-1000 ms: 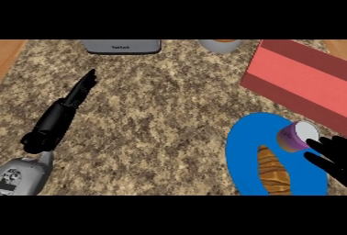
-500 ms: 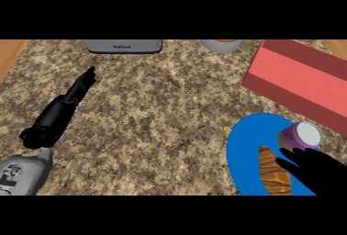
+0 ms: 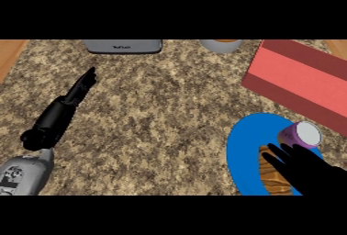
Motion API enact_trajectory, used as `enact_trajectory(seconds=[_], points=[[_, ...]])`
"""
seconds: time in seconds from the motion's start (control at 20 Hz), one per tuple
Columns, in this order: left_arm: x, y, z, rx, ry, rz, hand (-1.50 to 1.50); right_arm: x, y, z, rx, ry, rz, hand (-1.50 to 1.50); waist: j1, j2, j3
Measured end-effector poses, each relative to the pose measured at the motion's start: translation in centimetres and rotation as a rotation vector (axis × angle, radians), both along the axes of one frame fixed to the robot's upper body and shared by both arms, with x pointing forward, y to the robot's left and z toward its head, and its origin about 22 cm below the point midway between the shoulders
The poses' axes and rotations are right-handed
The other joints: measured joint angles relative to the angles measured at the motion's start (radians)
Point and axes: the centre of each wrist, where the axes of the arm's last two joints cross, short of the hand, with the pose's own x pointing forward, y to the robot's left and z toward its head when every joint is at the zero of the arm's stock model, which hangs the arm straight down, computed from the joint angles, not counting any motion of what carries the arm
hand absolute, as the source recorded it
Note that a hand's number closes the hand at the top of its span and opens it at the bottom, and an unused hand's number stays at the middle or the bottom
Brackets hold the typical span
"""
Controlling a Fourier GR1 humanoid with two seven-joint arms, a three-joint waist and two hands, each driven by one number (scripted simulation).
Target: Pick the croissant from the plate and place it in the cardboard box
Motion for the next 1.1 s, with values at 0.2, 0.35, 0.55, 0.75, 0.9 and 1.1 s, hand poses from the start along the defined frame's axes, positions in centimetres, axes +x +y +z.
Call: enact_trajectory(seconds=[0.2,0.35,0.55,0.75,0.9,1.1], points=[[-0.3,-0.4,0.2,0.002,0.004,-0.001,0.0,0.3,0.9,-0.5,-0.039,-0.026,0.0,-1.5,0.001,0.0,0.0],[-0.3,-0.6,0.3,0.003,0.005,0.003,0.0,0.2,1.3,-1.7,-0.085,-0.04,-0.003,-1.5,-0.001,0.0,0.0],[-0.2,0.0,0.0,0.005,0.004,0.008,0.0,0.5,1.3,-3.3,-0.111,-0.053,-0.014,-1.5,-0.002,0.0,0.0],[-0.4,-0.1,-0.3,0.003,0.009,0.0,0.0,1.0,0.7,-3.8,-0.114,-0.051,-0.013,-1.5,-0.002,0.0,0.0],[-0.2,0.0,-0.2,0.002,0.005,0.004,0.0,1.6,0.8,-4.5,-0.107,-0.038,-0.004,-1.5,-0.001,0.0,0.0],[0.0,0.4,0.0,-0.002,-0.001,0.002,0.0,1.6,1.1,-5.6,-0.103,-0.025,-0.003,-1.5,-0.002,0.0,0.0]])
